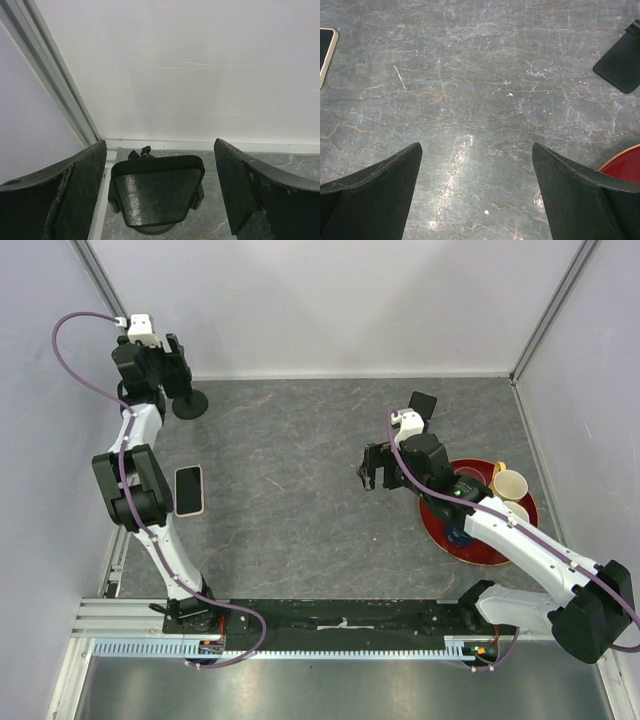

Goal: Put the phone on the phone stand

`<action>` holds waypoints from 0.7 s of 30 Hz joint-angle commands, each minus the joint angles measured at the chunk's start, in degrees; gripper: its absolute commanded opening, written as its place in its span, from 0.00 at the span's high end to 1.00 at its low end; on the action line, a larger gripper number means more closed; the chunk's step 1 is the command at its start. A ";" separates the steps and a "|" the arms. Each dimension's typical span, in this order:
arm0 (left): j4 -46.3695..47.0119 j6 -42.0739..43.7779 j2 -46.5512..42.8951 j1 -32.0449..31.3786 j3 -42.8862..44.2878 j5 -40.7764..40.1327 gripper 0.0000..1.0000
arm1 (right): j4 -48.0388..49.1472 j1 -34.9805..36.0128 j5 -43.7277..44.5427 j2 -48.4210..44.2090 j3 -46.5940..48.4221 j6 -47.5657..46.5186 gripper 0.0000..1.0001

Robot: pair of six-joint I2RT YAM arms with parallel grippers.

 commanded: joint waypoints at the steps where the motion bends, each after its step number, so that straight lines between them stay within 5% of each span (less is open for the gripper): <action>1: -1.12 -6.31 -7.08 0.01 -0.54 -2.65 0.06 | 1.19 -0.36 -1.24 -1.92 2.44 0.94 0.02; 5: -2.79 -11.24 -13.23 0.00 -6.07 -4.94 0.05 | -0.57 -0.28 -1.51 -1.13 3.41 0.77 0.02; 10: -17.99 -23.43 -24.29 0.00 -9.76 -8.65 0.06 | -1.54 -0.37 -1.42 1.06 4.38 2.16 0.02; 14: -19.94 -32.24 -35.10 -0.87 -24.57 -2.95 0.13 | -1.27 -1.15 -0.98 4.22 5.60 4.80 0.02; 21: -18.54 -28.32 -45.93 -17.28 -37.28 2.77 0.16 | 0.22 -9.23 4.38 9.67 7.28 9.64 0.02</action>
